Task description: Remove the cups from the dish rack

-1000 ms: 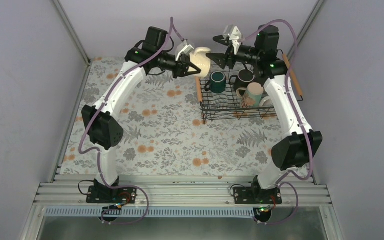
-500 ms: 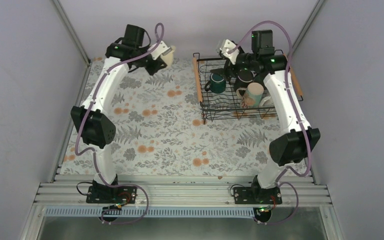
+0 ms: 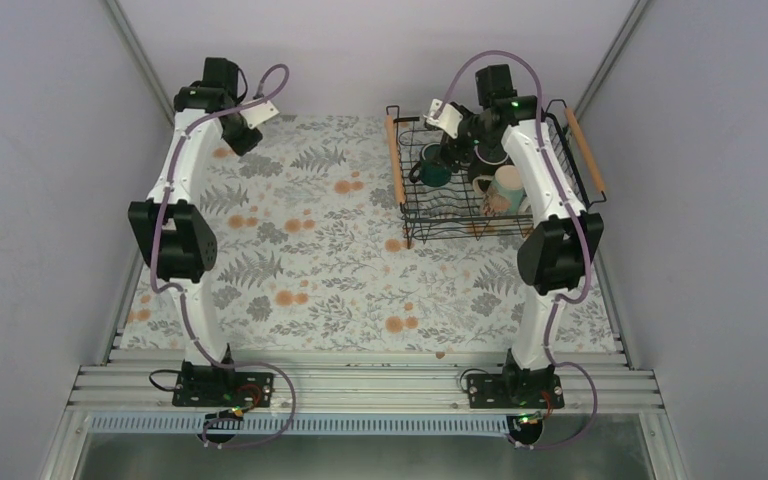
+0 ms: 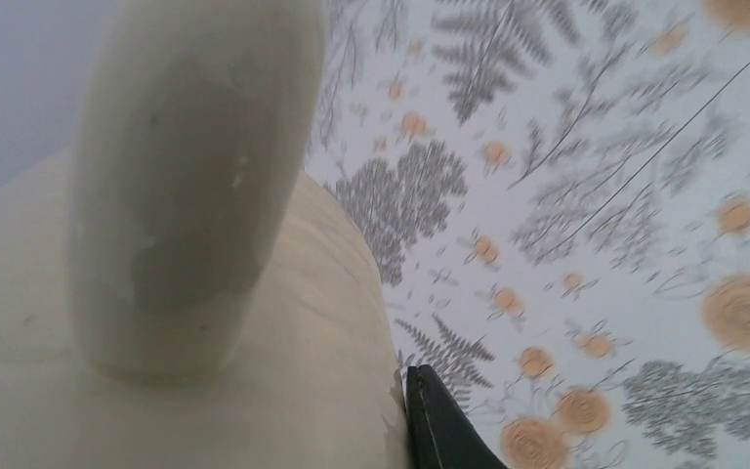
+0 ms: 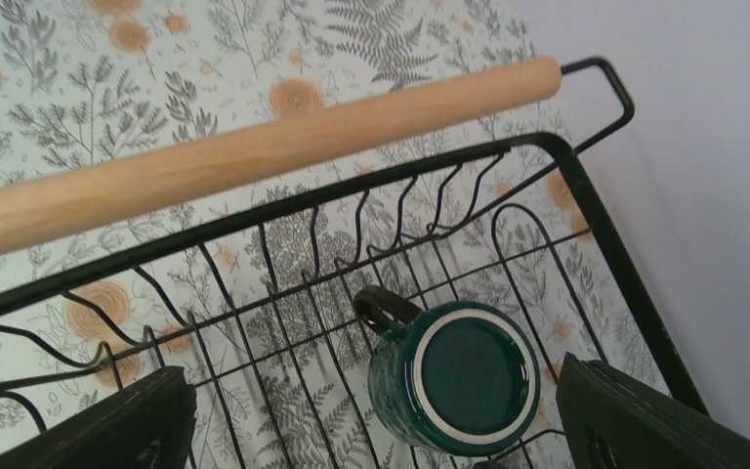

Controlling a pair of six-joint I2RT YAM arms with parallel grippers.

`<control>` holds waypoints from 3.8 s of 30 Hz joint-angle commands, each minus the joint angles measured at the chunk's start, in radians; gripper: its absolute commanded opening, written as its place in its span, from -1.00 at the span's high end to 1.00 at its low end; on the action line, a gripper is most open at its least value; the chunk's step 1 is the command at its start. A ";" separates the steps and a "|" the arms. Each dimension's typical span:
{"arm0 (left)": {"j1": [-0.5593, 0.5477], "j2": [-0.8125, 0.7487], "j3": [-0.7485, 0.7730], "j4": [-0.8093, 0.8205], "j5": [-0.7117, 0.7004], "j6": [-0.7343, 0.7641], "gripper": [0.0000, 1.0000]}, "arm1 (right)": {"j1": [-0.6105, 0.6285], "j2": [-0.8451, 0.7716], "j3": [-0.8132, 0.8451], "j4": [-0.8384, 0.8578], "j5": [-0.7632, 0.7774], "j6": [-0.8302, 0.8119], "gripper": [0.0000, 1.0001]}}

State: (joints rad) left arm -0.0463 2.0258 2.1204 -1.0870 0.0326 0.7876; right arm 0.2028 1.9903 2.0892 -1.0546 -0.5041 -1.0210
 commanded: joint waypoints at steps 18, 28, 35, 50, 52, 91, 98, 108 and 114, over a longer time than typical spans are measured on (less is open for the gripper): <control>0.192 0.307 0.174 -0.094 -0.084 0.139 0.95 | 0.008 0.061 0.091 -0.045 0.067 -0.023 -0.93; 0.194 0.357 0.176 -0.101 -0.090 0.144 0.95 | 0.008 0.047 0.071 -0.039 0.057 -0.011 -0.93; 0.194 0.378 0.168 -0.112 -0.094 0.152 0.95 | 0.008 0.043 0.046 -0.036 0.067 -0.004 -0.95; 0.193 0.438 0.233 -0.130 -0.142 0.136 0.65 | 0.009 -0.001 0.019 -0.012 0.076 0.010 -1.00; 0.194 0.433 0.247 -0.132 -0.144 0.125 0.49 | 0.009 -0.008 0.017 -0.009 0.080 0.005 -1.00; 0.007 -0.276 -0.130 0.298 0.265 -0.317 -1.00 | 0.049 0.235 0.135 0.008 0.362 -0.135 -0.85; 0.002 -0.276 -0.165 0.330 0.287 -0.349 -1.00 | 0.085 0.281 0.130 0.081 0.374 -0.108 -0.85; 0.002 -0.289 -0.232 0.363 0.301 -0.346 -1.00 | 0.103 0.305 0.099 0.159 0.393 -0.108 -0.83; 0.002 -0.289 -0.258 0.372 0.304 -0.349 -1.00 | 0.104 0.311 0.080 0.240 0.399 -0.100 -0.83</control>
State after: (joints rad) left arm -0.0422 1.7752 1.8854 -0.7467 0.3157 0.4553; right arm 0.3008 2.2768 2.1921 -0.8989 -0.1200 -1.1404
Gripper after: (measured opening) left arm 0.998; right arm 0.918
